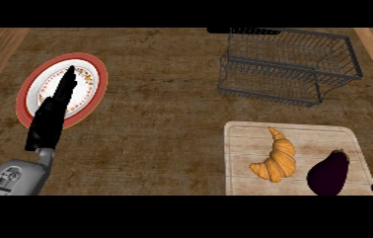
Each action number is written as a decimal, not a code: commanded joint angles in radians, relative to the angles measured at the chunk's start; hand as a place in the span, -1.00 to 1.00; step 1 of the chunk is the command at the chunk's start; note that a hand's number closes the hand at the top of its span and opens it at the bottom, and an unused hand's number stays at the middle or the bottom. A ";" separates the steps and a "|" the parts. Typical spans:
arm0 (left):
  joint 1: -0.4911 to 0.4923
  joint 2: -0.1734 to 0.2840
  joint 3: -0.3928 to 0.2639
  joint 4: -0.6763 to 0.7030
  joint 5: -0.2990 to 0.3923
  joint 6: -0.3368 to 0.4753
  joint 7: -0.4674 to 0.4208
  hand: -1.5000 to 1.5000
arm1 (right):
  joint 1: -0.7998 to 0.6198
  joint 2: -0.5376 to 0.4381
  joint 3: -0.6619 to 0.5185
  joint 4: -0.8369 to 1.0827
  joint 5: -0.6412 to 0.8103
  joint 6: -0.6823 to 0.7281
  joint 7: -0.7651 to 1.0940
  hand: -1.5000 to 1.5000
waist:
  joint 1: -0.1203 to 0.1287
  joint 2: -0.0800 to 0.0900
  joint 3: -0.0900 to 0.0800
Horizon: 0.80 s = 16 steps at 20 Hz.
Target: Pick the eggplant from the cutting board and place it in the tiered basket
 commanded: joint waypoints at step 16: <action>-0.008 -0.029 0.024 0.048 -0.029 -0.031 -0.038 0.00 | -0.127 -0.346 0.269 0.056 -0.199 -0.196 0.236 -1.00 | 0.011 -0.001 0.000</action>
